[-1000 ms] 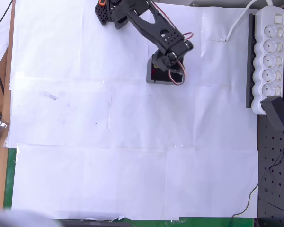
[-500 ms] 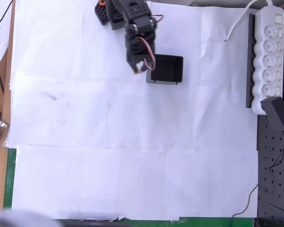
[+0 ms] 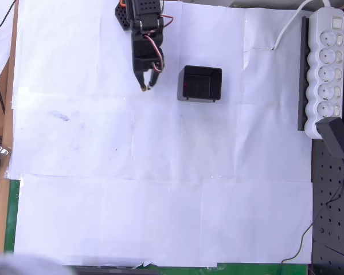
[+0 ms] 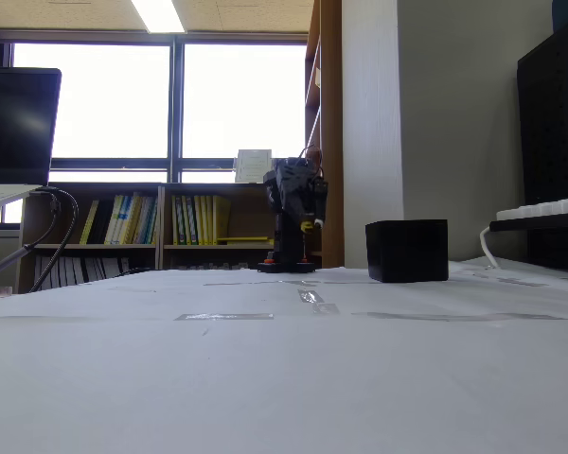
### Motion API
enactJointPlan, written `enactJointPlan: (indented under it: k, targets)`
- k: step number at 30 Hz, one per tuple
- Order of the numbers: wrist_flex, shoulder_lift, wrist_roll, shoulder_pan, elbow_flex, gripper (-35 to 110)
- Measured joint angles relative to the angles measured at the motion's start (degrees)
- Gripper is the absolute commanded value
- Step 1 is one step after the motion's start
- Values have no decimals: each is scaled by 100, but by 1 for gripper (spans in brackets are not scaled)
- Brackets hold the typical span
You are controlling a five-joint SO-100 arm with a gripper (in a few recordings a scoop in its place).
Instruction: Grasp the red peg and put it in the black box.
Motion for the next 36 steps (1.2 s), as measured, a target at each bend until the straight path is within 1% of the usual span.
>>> enactJointPlan:
  k: [6,10,12,18,22,30,36]
  targets:
    - [9,-1257,-229,149,-914,0]
    - [62,-1661,-352,387,-1028,0]
    - [246,-1819,-396,483,-1028,0]
    - [1652,-2312,-396,466,-1028,0]
    - [2628,-2312,-396,475,-1028,0]
    - [3832,-2312,-396,580,-1028,0]
    - [3964,-2312,-185,580,-1028,0]
